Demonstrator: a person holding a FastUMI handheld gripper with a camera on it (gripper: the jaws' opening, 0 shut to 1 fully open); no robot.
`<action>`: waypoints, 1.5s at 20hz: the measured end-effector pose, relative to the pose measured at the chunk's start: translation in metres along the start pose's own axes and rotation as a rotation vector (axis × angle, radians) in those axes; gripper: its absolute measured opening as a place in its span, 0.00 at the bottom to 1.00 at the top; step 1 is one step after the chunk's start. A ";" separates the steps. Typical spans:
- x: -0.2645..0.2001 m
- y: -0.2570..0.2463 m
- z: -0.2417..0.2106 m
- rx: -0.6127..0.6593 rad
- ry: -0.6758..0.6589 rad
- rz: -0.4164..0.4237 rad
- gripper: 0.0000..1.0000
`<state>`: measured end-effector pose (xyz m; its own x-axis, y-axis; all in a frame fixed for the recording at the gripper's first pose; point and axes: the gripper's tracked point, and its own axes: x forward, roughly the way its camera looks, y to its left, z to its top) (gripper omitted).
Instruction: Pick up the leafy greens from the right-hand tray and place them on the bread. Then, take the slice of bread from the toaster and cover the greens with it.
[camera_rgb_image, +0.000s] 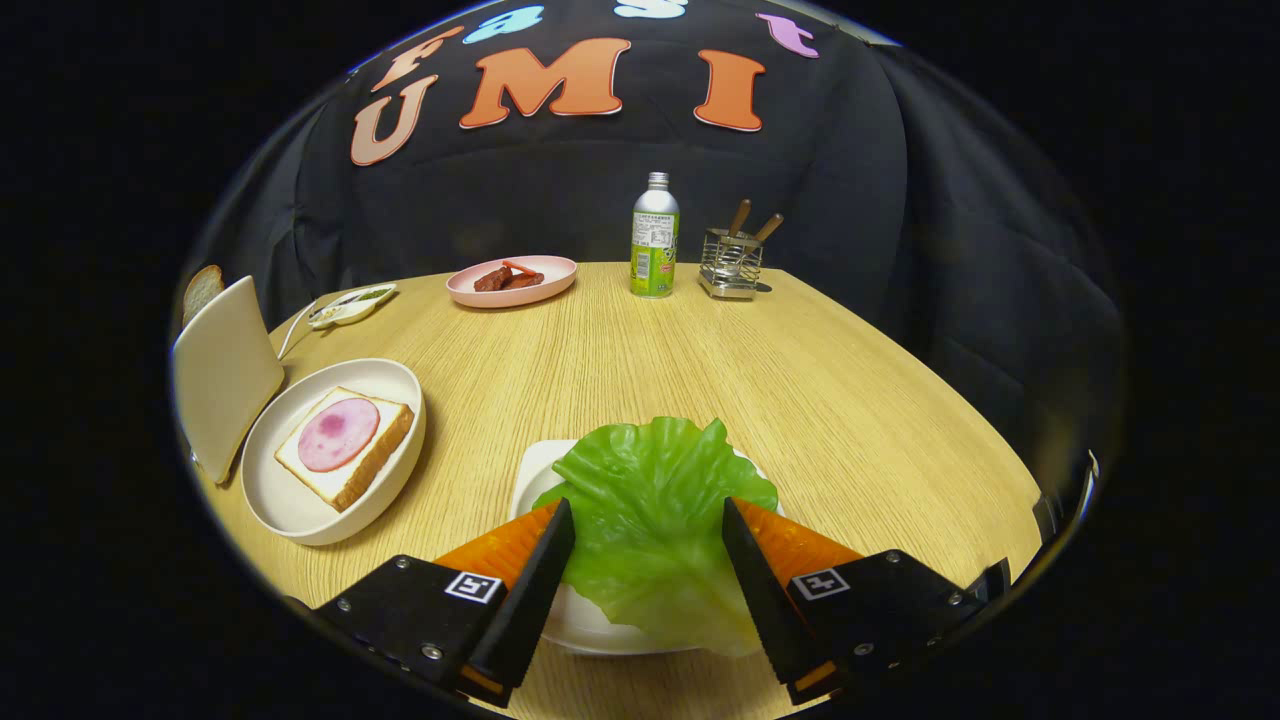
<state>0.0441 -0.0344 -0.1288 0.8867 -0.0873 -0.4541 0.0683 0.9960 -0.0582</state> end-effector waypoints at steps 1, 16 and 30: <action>0.000 0.000 0.000 0.001 -0.002 -0.001 0.90; 0.002 0.003 0.002 0.032 -0.006 -0.018 0.11; -0.035 0.045 0.052 -0.013 -0.115 0.027 0.02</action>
<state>0.0396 0.0150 -0.0691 0.9349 -0.0564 -0.3503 0.0381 0.9975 -0.0589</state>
